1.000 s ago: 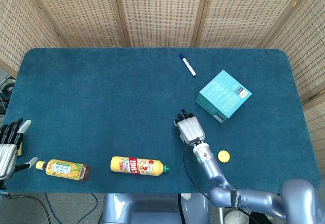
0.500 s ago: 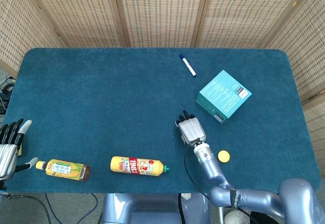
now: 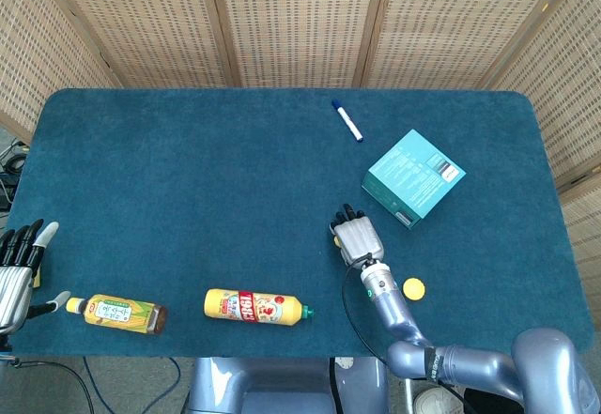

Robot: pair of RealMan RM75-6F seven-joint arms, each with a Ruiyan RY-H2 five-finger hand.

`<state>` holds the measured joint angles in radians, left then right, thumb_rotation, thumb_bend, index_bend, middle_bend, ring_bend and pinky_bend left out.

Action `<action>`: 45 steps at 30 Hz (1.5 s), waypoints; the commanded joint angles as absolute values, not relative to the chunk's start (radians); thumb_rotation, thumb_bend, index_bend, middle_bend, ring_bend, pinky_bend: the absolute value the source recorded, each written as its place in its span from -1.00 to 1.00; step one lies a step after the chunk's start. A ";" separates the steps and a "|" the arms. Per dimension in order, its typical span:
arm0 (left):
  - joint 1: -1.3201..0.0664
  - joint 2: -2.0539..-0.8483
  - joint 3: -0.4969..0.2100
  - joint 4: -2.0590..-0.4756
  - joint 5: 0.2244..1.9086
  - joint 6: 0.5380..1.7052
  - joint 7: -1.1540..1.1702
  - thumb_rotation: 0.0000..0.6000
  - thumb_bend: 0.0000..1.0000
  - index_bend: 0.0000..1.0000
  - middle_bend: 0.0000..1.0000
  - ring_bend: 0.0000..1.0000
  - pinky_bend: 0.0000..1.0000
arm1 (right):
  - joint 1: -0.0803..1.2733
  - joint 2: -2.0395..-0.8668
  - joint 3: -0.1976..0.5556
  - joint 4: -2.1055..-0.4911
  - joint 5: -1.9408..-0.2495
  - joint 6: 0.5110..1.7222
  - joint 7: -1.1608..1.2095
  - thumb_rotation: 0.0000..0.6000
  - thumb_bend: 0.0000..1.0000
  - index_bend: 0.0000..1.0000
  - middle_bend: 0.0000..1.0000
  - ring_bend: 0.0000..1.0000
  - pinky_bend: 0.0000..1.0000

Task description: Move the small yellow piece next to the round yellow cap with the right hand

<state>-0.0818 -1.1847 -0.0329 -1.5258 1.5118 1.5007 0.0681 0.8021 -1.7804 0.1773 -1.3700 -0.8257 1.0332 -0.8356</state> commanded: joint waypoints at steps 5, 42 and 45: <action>-0.082 -1.185 -0.032 -1.527 1.513 1.499 0.072 1.00 -0.90 -1.00 -1.00 -1.00 -1.00 | 0.802 -1.779 0.172 -1.364 -0.812 1.031 -0.836 1.00 -0.25 -0.24 -0.59 -0.83 -0.52; -0.081 -1.182 -0.034 -1.530 1.514 1.507 0.068 1.00 -0.88 -1.00 -1.00 -1.00 -1.00 | 0.769 -1.607 0.152 -1.624 -0.846 1.181 -0.877 1.00 -0.34 -0.07 -0.48 -0.76 -0.52; -0.080 -1.180 -0.033 -1.532 1.516 1.510 0.068 1.00 -0.88 -1.00 -1.00 -1.00 -1.00 | 0.743 -1.562 0.131 -1.673 -0.877 1.202 -0.856 1.00 -0.34 -0.07 -0.48 -0.76 -0.52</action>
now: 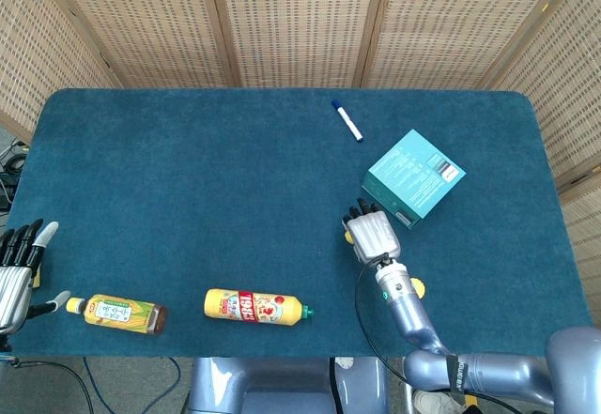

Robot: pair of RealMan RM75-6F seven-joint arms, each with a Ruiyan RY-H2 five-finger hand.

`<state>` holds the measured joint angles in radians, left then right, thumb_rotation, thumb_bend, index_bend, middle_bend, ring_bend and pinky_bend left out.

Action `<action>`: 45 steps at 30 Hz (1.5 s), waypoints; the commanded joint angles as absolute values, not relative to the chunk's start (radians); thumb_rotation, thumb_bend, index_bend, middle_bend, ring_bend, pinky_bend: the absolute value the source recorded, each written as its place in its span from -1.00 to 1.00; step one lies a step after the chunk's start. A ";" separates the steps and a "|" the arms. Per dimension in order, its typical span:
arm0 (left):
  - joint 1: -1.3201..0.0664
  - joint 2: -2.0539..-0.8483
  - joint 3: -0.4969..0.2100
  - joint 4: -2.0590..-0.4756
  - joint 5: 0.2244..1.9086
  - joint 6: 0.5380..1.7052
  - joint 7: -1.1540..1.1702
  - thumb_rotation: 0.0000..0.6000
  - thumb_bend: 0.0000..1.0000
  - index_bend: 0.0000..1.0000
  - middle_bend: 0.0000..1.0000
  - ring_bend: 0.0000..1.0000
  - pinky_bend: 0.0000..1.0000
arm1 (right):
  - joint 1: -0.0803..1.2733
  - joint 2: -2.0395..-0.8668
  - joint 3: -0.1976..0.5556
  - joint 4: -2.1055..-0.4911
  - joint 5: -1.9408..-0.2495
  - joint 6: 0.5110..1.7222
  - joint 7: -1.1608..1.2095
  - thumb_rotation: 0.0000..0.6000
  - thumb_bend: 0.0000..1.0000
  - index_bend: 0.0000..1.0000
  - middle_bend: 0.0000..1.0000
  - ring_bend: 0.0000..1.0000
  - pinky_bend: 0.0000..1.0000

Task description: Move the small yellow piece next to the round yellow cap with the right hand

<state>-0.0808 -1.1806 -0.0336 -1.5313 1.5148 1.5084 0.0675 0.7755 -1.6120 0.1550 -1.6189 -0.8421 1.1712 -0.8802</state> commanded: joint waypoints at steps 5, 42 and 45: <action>-0.078 -1.178 -0.030 -1.539 1.526 1.518 0.075 1.00 -0.88 -1.00 -1.00 -1.00 -1.00 | 0.704 -1.505 0.098 -1.742 -0.935 1.242 -0.831 1.00 -0.35 -0.07 -0.48 -0.76 -0.52; -0.069 -1.174 -0.028 -1.557 1.539 1.538 0.089 1.00 -0.88 -1.00 -1.00 -1.00 -1.00 | 0.457 -1.417 -0.101 -1.745 -1.205 1.302 -0.660 1.00 -0.35 -0.07 -0.48 -0.76 -0.52; -0.070 -1.173 -0.030 -1.556 1.536 1.535 0.088 1.00 -0.88 -1.00 -1.00 -1.00 -1.00 | 0.450 -1.434 -0.098 -1.719 -1.194 1.285 -0.658 1.00 -0.35 -0.07 -0.48 -0.76 -0.52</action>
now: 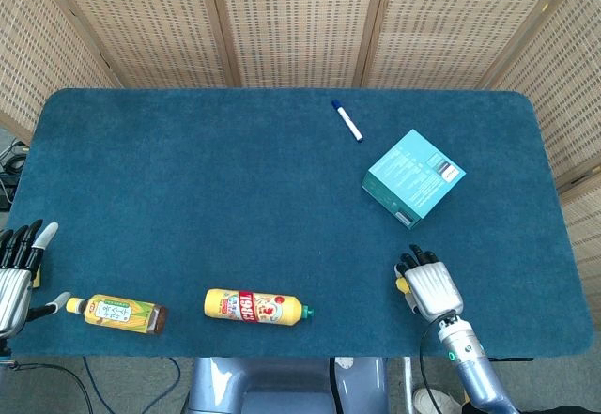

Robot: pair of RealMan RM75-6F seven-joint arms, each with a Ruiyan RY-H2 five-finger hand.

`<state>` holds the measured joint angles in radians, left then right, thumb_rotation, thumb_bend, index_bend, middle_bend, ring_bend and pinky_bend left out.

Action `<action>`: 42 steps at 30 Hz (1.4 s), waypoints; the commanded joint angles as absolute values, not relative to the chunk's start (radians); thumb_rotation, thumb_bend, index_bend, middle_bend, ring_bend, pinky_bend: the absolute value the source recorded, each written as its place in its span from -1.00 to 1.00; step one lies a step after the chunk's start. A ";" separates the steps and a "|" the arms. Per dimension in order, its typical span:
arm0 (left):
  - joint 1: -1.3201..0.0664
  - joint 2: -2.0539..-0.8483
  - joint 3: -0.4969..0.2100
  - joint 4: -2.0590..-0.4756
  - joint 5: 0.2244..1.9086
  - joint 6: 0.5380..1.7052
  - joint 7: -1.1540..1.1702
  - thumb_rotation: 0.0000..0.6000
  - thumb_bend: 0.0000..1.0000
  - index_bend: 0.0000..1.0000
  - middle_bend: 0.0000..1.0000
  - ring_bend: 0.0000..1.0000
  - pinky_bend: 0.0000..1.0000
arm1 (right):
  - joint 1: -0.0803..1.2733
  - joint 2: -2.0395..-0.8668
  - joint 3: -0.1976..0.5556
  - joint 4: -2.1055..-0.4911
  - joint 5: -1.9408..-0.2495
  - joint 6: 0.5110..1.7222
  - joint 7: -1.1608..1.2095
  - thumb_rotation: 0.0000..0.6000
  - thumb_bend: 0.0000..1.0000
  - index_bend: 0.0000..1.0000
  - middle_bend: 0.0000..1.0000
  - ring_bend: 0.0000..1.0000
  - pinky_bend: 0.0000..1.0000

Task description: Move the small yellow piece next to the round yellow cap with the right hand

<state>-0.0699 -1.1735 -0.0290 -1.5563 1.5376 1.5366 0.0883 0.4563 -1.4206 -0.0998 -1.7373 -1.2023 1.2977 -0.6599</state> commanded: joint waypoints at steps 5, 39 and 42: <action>-0.072 -1.174 -0.031 -1.555 1.533 1.531 0.088 1.00 -0.88 -1.00 -1.00 -1.00 -1.00 | 0.442 -1.446 -0.085 -1.696 -1.192 1.268 -0.652 1.00 -0.35 -0.07 -0.48 -0.76 -0.52; -0.069 -1.167 -0.030 -1.558 1.534 1.533 0.084 1.00 -0.88 -1.00 -1.00 -1.00 -1.00 | 0.408 -1.425 -0.051 -1.685 -1.180 1.201 -0.660 1.00 -0.43 -0.33 -0.63 -0.90 -0.63; -0.070 -1.167 -0.030 -1.558 1.536 1.533 0.085 1.00 -0.88 -1.00 -1.00 -1.00 -1.00 | 0.406 -1.422 -0.050 -1.686 -1.181 1.199 -0.656 1.00 -0.47 -0.46 -0.68 -0.94 -0.65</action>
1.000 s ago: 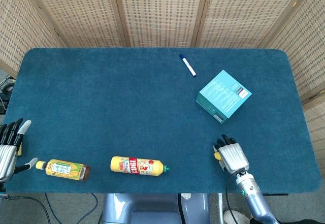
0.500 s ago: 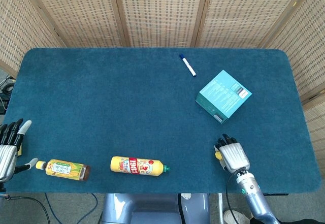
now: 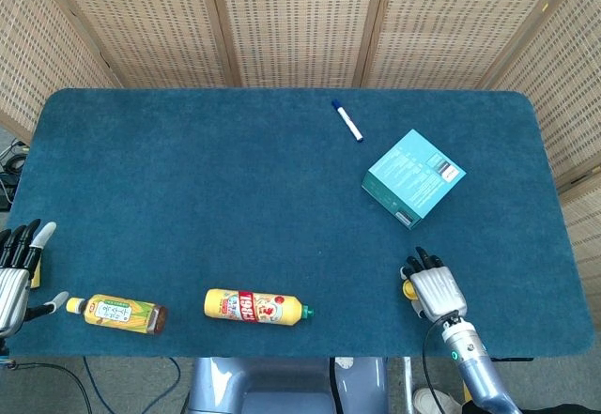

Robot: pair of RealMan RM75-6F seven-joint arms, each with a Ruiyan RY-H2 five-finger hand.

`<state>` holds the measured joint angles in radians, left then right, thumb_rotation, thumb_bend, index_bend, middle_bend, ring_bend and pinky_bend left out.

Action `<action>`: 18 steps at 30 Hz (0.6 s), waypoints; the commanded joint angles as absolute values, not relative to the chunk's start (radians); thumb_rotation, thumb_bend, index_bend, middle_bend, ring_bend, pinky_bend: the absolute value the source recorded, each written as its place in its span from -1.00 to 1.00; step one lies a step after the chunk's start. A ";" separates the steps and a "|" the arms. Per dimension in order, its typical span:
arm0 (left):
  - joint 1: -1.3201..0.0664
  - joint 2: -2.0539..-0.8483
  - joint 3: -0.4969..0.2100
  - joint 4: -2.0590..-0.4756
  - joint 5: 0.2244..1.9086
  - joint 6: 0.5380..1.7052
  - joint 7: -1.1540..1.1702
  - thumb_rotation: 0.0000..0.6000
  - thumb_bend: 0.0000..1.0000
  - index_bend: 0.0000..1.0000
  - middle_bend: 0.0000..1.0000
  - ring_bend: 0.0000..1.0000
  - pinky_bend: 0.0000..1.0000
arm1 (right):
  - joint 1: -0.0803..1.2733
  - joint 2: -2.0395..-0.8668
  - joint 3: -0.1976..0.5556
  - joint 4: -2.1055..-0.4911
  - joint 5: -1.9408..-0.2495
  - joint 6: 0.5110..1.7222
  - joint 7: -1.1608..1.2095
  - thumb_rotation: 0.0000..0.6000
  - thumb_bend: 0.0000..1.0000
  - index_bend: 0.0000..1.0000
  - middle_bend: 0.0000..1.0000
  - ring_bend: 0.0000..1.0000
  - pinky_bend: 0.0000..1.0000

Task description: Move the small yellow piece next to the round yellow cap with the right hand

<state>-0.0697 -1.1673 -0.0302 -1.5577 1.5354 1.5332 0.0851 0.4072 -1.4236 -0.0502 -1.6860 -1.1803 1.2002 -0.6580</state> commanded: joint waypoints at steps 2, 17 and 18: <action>-0.069 -1.168 -0.030 -1.558 1.535 1.534 0.085 1.00 -0.87 -1.00 -1.00 -1.00 -1.00 | 0.405 -1.418 -0.048 -1.687 -1.183 1.195 -0.650 1.00 -0.50 -0.51 -0.70 -0.96 -0.66; -0.067 -1.164 -0.036 -1.555 1.526 1.538 0.072 1.00 -0.88 -1.00 -1.00 -1.00 -1.00 | 0.386 -1.286 0.040 -1.760 -1.219 1.270 -0.545 1.00 -0.57 -0.55 -0.85 -1.00 -0.78; -0.067 -1.164 -0.037 -1.556 1.526 1.538 0.071 1.00 -0.88 -1.00 -1.00 -1.00 -1.00 | 0.383 -1.270 0.046 -1.766 -1.220 1.276 -0.532 1.00 -0.58 -0.57 -0.89 -1.00 -0.81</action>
